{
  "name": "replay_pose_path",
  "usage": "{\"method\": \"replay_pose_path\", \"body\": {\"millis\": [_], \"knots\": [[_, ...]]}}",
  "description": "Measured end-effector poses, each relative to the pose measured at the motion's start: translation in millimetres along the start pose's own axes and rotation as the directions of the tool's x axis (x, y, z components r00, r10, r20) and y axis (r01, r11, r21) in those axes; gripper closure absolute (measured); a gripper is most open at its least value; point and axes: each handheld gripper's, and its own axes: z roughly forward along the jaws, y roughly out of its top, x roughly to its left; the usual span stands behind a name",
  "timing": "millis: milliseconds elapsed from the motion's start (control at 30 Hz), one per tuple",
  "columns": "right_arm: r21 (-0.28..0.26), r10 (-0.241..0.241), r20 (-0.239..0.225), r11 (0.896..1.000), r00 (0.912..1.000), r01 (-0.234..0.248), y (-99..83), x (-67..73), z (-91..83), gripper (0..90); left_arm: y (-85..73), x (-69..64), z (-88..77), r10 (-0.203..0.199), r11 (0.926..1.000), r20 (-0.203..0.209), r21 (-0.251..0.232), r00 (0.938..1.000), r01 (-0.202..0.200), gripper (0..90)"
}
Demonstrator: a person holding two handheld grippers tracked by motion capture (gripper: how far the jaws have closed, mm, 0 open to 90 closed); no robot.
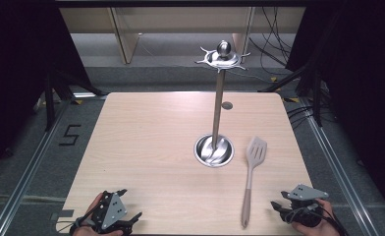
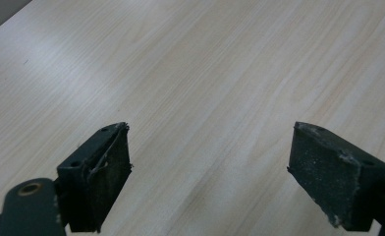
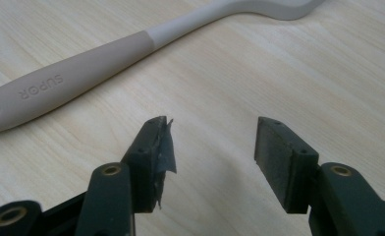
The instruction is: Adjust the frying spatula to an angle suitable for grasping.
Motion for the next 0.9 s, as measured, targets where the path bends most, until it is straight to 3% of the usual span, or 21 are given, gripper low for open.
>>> {"method": "replay_pose_path", "body": {"millis": [200, 233, 467, 500, 567, 600, 700, 733, 900], "knots": [[0.004, -0.003, -0.008, 1.0, 1.0, 0.003, 0.2, 0.5, -0.7, 50.1, 0.0, 0.0, 0.0, 0.0, 1.0, -0.001, -0.002, 1.0, 0.0, 15.1], [-0.022, -0.034, -0.002, 0.999, 0.9994, 0.034, 0.7, -1.3, 0.6, 53.1, 0.2, 0.1, -0.4, 0.001, 1.0, 0.001, 0.005, 1.0, -0.001, 15.1], [-0.033, -0.03, -0.018, 0.999, 0.9994, 0.029, 2.9, 3.3, -2.6, 67.9, 0.4, 0.5, -0.5, 0.001, 1.0, 0.002, 0.004, 1.0, -0.001, 15.1], [-0.04, -0.047, -0.029, 0.998, 0.9985, 0.046, 3.4, 3.8, -2.2, 74.3, 0.4, 0.5, -0.5, 0.001, 1.0, 0.002, 0.004, 1.0, -0.001, 15.1], [-0.032, -0.034, -0.038, 0.999, 0.9987, 0.032, 4.2, 7.2, -3.5, 77.8, 0.2, 0.0, 0.0, 0.001, 1.0, -0.004, -0.005, 1.0, -0.001, 15.1], [-0.044, -0.056, -0.041, 0.998, 0.9976, 0.054, 5.0, 7.0, -2.4, 79.4, 0.1, 0.4, 0.1, 0.002, 1.0, -0.006, -0.009, 1.0, -0.002, 15.1], [-0.043, -0.04, -0.054, 0.998, 0.9978, 0.037, 6.0, 11.1, -0.7, 82.1, -0.1, 0.2, 0.5, -0.001, 0.9999, -0.007, -0.01, 1.0, 0.001, 15.1], [-0.042, -0.041, -0.065, 0.998, 0.997, 0.039, 7.8, 15.6, 2.1, 84.9, 0.6, 0.5, -0.7, 0.003, 1.0, 0.002, 0.006, 1.0, -0.003, 15.1], [-0.047, -0.063, -0.08, 0.997, 0.9948, 0.059, 12.2, 24.0, 6.4, 88.5, 0.2, 0.1, -0.1, 0.001, 1.0, -0.005, -0.005, 1.0, -0.001, 15.2]]}}
